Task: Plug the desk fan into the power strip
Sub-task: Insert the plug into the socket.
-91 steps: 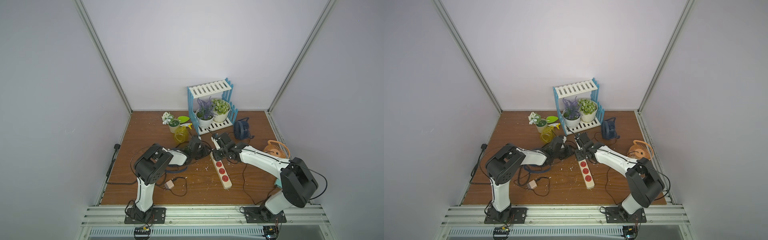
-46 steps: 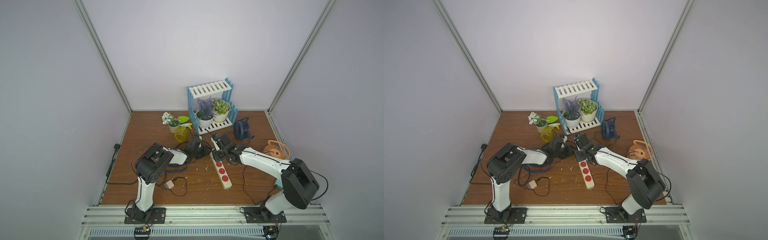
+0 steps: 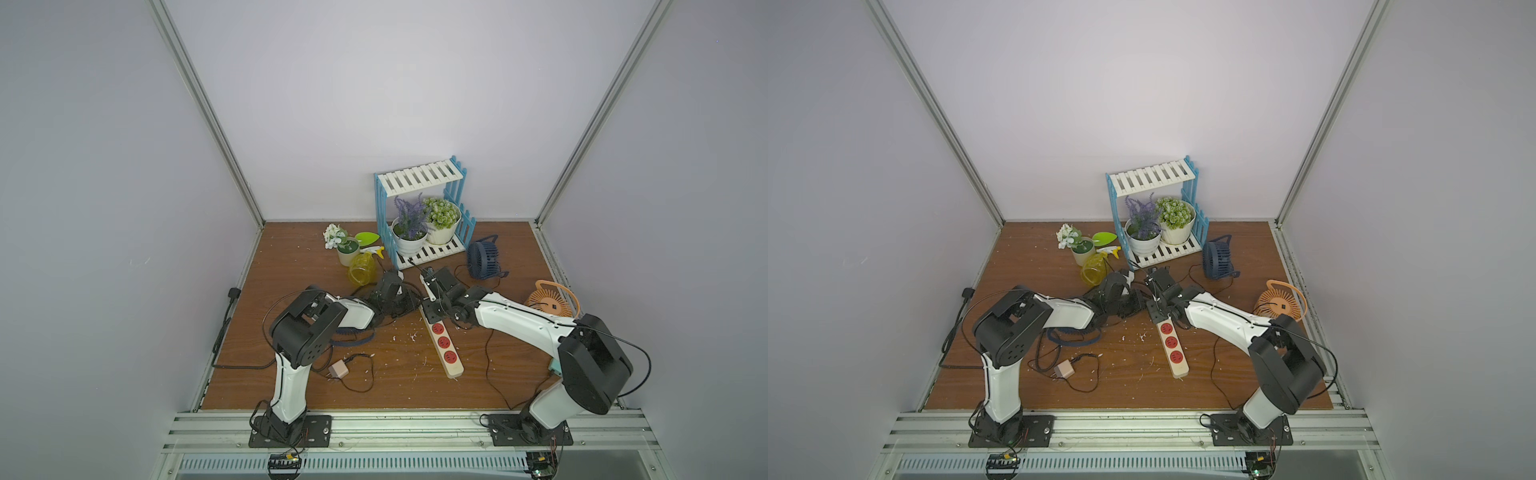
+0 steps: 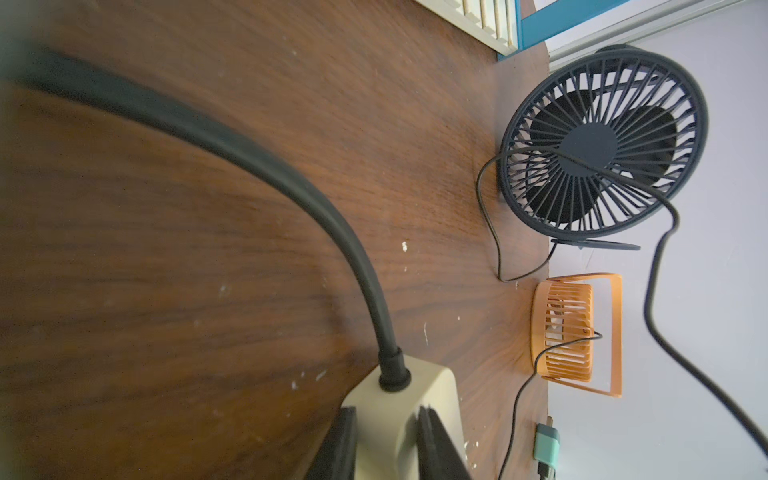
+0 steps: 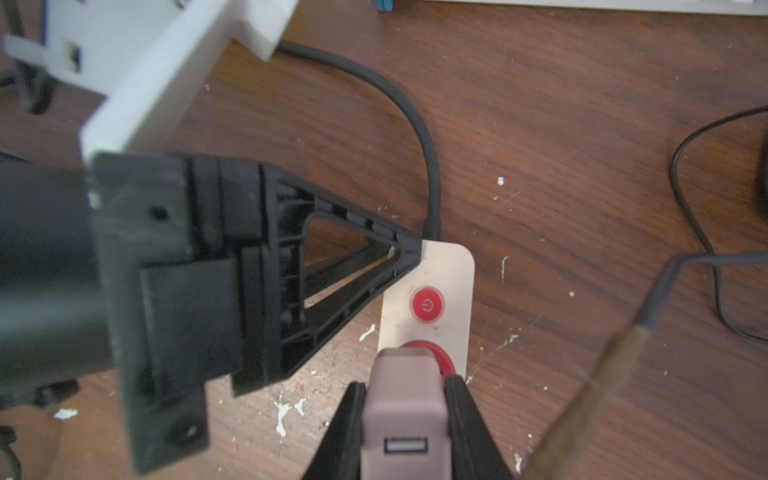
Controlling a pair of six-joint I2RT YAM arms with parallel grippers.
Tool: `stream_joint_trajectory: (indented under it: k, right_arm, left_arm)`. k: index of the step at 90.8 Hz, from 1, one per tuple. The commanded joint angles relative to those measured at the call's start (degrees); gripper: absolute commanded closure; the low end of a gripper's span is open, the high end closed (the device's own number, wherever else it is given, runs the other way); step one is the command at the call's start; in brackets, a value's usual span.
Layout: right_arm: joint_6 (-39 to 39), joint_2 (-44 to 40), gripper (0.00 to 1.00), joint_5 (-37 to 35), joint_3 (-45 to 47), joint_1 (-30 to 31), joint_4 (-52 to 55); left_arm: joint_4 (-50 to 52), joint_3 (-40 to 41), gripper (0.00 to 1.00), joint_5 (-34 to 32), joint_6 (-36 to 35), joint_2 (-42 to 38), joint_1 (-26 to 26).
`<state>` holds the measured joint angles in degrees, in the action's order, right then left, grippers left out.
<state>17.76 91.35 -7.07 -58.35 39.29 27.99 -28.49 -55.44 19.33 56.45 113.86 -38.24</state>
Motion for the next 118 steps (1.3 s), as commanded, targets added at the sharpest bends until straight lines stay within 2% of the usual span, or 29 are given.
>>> stream_joint_trajectory:
  k: [1, 24, 40, 62, 85, 106, 118]
  right_arm:
    - [0.2, 5.8, 1.0, -1.7, 5.8, -0.1, 10.3]
    - [2.9, 6.7, 1.0, -3.8, 4.2, 0.0, 10.8]
    - [6.0, 5.1, 1.0, -2.8, 7.2, 0.6, 9.8]
    - [3.8, 8.0, 1.0, -3.1, 7.2, 1.6, 9.5]
    - [7.4, 8.4, 1.0, 2.5, 10.1, 1.3, 6.2]
    - [11.6, 7.9, 1.0, 0.4, 10.9, 2.9, 5.9]
    - [10.5, 12.3, 1.0, -1.2, 11.2, 3.2, 6.5]
  left_arm:
    - [2.1, 0.1, 0.73, 2.0, -1.1, 3.4, -0.7]
    - [2.1, 0.0, 0.73, 2.0, -1.0, 3.5, -0.7]
    - [2.1, -0.2, 0.73, 2.2, -1.2, 3.5, -0.7]
    - [2.0, -0.6, 0.73, 2.7, -1.4, 3.9, -0.7]
    - [2.1, -0.5, 0.74, 3.2, -1.8, 3.6, -0.7]
    - [2.1, -0.6, 0.74, 3.5, -2.1, 3.3, -0.7]
    - [2.1, -0.6, 0.74, 3.7, -2.3, 3.3, -0.7]
